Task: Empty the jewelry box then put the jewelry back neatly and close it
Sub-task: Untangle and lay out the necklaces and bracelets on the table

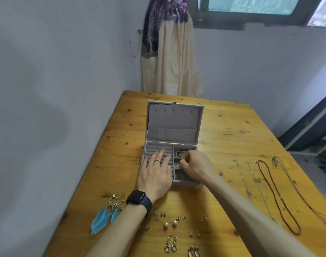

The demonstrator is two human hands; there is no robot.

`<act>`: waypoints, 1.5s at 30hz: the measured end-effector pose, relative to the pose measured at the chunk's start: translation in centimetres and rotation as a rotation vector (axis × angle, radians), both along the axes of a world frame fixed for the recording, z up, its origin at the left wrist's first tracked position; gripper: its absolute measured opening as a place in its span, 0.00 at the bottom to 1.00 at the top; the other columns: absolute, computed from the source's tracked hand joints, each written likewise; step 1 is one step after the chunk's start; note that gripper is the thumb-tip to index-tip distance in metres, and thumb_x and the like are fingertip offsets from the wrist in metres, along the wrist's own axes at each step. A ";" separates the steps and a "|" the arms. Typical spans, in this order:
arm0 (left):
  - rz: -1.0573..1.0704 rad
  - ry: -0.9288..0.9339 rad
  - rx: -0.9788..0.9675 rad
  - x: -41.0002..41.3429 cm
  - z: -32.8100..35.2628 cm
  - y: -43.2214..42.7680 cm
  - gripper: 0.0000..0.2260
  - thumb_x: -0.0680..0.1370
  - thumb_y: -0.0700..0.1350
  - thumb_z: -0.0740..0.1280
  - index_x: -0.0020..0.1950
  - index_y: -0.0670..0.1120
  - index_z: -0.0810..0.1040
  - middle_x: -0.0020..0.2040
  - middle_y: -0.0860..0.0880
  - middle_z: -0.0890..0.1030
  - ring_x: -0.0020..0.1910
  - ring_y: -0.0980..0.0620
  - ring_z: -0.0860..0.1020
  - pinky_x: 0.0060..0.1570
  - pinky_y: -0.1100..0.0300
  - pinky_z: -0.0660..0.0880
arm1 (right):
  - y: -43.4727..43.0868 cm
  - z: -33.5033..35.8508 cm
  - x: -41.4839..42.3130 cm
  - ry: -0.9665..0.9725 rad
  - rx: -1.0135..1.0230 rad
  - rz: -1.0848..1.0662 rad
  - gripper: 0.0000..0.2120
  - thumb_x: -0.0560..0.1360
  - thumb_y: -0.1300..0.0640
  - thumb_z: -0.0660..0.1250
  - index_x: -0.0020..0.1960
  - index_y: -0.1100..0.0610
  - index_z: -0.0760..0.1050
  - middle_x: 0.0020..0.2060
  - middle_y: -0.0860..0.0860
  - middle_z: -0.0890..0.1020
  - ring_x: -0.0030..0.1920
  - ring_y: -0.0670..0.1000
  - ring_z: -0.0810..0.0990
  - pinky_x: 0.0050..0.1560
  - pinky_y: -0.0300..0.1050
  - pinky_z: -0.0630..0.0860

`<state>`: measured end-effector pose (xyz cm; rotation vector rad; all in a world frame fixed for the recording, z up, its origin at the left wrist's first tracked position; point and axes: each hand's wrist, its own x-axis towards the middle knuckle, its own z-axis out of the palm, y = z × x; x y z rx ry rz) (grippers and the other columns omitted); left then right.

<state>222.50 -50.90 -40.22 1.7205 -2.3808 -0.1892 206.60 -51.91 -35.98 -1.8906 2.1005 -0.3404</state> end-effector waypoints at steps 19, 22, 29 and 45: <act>0.002 0.027 -0.009 0.1 0.4 0.2 0.23 0.84 0.53 0.49 0.79 0.54 0.59 0.81 0.50 0.57 0.79 0.50 0.55 0.77 0.47 0.53 | -1.2 0.5 1.0 0.017 0.167 0.027 0.09 0.76 0.51 0.64 0.41 0.56 0.75 0.36 0.53 0.78 0.40 0.55 0.78 0.37 0.43 0.73; -0.002 0.026 -0.013 0.1 0.3 0.1 0.23 0.83 0.54 0.49 0.79 0.54 0.59 0.81 0.49 0.57 0.79 0.49 0.55 0.77 0.47 0.53 | -0.6 0.7 -0.2 -0.117 0.141 0.044 0.14 0.80 0.54 0.60 0.43 0.60 0.79 0.38 0.56 0.82 0.41 0.57 0.80 0.38 0.47 0.74; -0.005 0.058 -0.027 0.1 0.0 0.1 0.22 0.84 0.54 0.50 0.78 0.54 0.62 0.79 0.50 0.61 0.78 0.50 0.57 0.76 0.47 0.55 | 1.0 0.6 -2.4 -0.508 0.036 -0.078 0.07 0.84 0.53 0.57 0.54 0.55 0.71 0.47 0.50 0.81 0.42 0.49 0.79 0.39 0.42 0.73; -0.193 0.732 0.464 -4.7 5.5 2.2 0.16 0.77 0.53 0.70 0.64 0.55 0.78 0.60 0.56 0.81 0.62 0.59 0.76 0.62 0.59 0.72 | 8.5 4.2 -6.5 -1.238 0.015 -0.098 0.07 0.80 0.60 0.66 0.57 0.58 0.80 0.45 0.53 0.84 0.40 0.49 0.77 0.39 0.42 0.74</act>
